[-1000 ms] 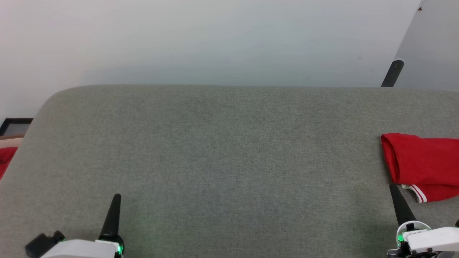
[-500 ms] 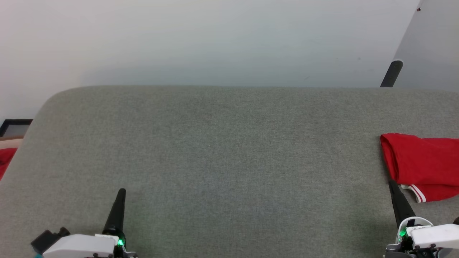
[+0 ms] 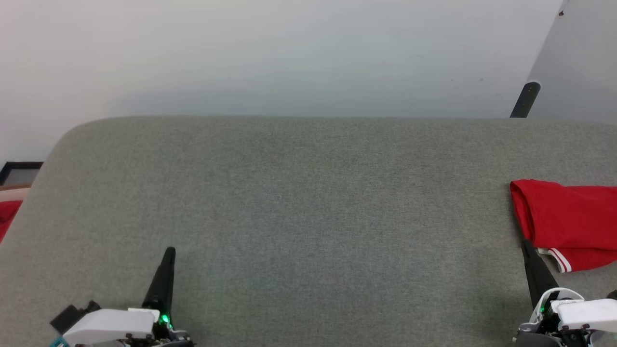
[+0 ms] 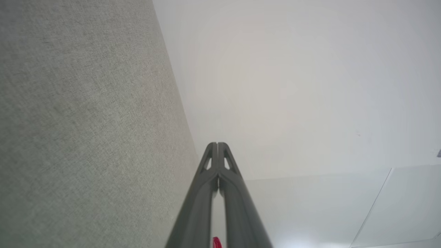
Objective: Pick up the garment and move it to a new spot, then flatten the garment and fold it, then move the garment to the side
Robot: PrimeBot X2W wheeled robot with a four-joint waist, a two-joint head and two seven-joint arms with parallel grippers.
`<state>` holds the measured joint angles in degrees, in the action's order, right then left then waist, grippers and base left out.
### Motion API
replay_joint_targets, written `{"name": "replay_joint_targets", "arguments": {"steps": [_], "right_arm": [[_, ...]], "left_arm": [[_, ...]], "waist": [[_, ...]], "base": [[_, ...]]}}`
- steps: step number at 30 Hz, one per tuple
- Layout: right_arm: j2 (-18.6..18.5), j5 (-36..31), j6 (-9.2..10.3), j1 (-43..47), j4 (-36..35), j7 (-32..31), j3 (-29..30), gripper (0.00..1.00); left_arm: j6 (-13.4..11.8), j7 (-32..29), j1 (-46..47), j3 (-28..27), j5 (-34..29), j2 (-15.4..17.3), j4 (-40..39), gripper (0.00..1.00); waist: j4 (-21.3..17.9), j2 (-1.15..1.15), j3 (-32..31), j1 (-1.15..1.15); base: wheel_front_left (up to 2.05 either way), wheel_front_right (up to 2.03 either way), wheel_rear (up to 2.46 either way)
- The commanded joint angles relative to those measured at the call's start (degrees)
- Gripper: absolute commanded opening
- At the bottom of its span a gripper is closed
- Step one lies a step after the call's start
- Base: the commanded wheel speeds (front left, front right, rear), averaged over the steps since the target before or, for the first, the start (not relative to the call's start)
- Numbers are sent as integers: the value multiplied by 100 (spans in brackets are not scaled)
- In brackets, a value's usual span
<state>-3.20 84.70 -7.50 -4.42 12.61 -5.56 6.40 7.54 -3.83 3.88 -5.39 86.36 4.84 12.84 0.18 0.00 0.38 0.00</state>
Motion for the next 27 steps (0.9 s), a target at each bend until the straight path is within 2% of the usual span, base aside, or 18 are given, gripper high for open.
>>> {"name": "replay_joint_targets", "arguments": {"steps": [1, 20, 27], "right_arm": [[9, 109, 0, -109, 14, -20, 11, 0], [44, 797, 0, -234, 160, -107, 21, 0], [43, 774, 0, -196, 154, -107, 20, 0]], "left_arm": [[-9, -25, 98, -18, 99, -13, 6, 0], [-10, -238, 270, -59, 683, -165, 138, 0], [-10, -246, 269, -66, 657, -165, 134, 0]], "waist": [[-1, 0, -1, 0], [-18, 0, -20, 0], [-18, 0, -20, 0]], "base": [[0, 0, 0], [0, 0, 0], [0, 0, 0]]}}
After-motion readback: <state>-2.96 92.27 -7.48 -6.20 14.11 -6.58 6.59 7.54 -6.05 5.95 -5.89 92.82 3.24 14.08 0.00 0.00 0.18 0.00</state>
